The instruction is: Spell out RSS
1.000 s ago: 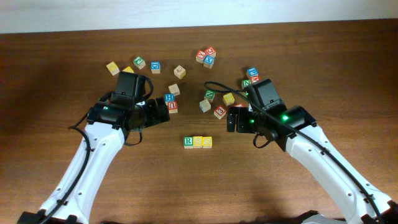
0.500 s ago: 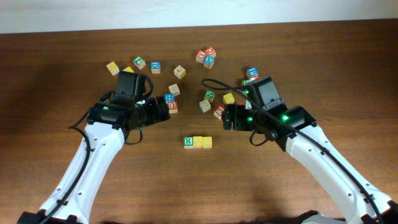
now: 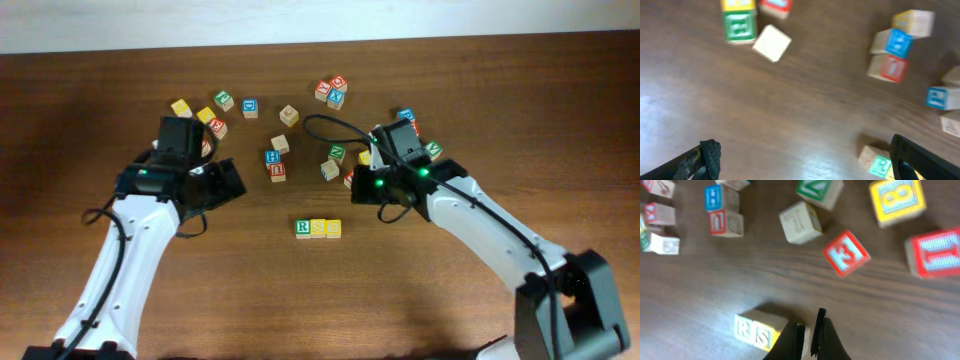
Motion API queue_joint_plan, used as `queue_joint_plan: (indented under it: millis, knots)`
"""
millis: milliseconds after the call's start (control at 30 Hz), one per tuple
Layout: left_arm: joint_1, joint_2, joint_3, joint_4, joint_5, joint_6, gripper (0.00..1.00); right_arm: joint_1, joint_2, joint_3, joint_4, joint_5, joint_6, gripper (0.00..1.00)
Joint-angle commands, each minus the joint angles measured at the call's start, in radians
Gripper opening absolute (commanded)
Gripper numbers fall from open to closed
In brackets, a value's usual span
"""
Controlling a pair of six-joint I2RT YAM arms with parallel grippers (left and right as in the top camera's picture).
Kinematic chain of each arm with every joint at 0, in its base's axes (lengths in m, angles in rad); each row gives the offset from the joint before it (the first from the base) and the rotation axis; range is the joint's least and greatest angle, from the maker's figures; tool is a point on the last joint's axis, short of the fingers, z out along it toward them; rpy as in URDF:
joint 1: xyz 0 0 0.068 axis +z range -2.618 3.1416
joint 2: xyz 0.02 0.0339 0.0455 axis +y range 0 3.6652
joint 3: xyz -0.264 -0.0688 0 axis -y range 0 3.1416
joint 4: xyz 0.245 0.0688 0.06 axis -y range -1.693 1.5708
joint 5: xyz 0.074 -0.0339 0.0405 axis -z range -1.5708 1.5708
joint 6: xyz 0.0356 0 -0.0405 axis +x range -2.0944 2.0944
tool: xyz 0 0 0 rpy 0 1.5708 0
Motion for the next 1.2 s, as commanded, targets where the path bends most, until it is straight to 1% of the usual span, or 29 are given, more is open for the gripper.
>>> queue_joint_plan:
  millis: [0,67,133,200,400,467,600,767,1033,1167]
  knots:
    - [0.036,-0.012,-0.003,-0.024,-0.012,-0.013,0.99,0.055,0.023,0.018,0.071,-0.044,-0.003,0.04]
    - [0.040,-0.012,-0.003,-0.024,-0.016,-0.013,0.99,0.094,0.033,0.018,0.122,-0.030,-0.001,0.04]
    - [0.041,-0.012,-0.003,-0.026,-0.016,-0.013,0.99,0.136,0.048,0.018,0.154,0.063,0.044,0.04]
    - [0.046,-0.012,-0.003,-0.035,-0.015,-0.013,0.99,0.158,0.061,0.019,0.161,0.115,0.053,0.04]
    - [0.138,-0.012,-0.003,-0.101,-0.014,-0.013,0.99,0.187,0.098,0.019,0.228,0.108,0.060,0.04]
    - [0.173,-0.012,-0.003,-0.121,-0.011,-0.013,0.99,0.195,0.114,0.019,0.244,0.115,0.087,0.04]
    - [0.186,-0.012,-0.003,-0.136,-0.003,-0.013,0.99,0.197,0.146,0.019,0.264,0.119,0.103,0.04]
    - [0.186,-0.012,-0.004,-0.137,-0.004,-0.013,0.99,0.197,0.177,0.019,0.246,0.119,0.102,0.04]
    - [0.186,-0.012,-0.004,-0.136,-0.004,-0.013,0.99,0.226,0.179,0.018,0.204,0.127,0.103,0.04]
    - [0.186,-0.012,-0.004,-0.136,-0.004,-0.013,0.99,0.250,0.179,0.018,0.174,0.203,0.134,0.04]
